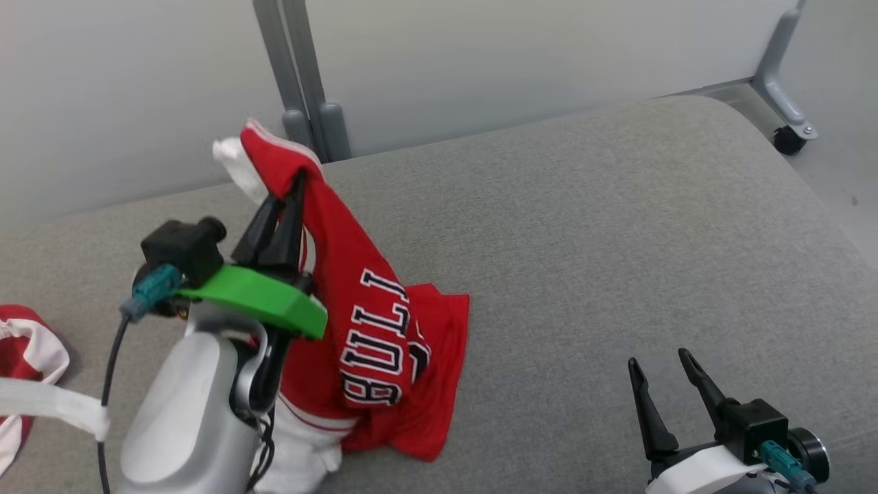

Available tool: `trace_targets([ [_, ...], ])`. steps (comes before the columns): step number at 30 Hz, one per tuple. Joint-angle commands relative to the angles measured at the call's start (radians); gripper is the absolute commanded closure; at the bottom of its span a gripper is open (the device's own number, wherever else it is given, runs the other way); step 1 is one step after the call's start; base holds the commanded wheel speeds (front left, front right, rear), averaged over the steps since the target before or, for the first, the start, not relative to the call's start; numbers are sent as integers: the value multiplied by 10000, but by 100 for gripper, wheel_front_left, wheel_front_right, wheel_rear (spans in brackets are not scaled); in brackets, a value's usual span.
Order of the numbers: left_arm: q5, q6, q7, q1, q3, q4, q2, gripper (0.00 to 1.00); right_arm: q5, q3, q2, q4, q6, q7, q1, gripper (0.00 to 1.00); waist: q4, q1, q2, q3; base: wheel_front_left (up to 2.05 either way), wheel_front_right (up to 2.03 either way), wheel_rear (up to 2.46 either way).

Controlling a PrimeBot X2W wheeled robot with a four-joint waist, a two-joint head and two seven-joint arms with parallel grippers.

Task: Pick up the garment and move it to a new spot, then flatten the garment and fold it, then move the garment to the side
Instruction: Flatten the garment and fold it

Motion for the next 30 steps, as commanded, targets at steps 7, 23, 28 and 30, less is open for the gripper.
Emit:
trace_targets([
  [7,185,-108,84,-1778,37,-283,355,100,65,54,35,46,-18,-1,-273,0,-856,0,-1,46,0,0,0],
  [23,-347,-336,455,-2779,-980,-2309,613,100,-3,-316,-138,57,-18,-1,-118,0,-1243,0,-1,186,0,0,0],
  [28,-746,-300,958,-2499,-1055,-3637,731,100,-23,-279,-126,104,-18,-1,-221,0,-1053,0,-1,181,0,0,0],
  [30,-894,-241,1163,-2404,-1002,-4050,818,100,-15,-264,-137,119,-18,-1,-248,0,-1014,0,-1,172,0,0,0],
])
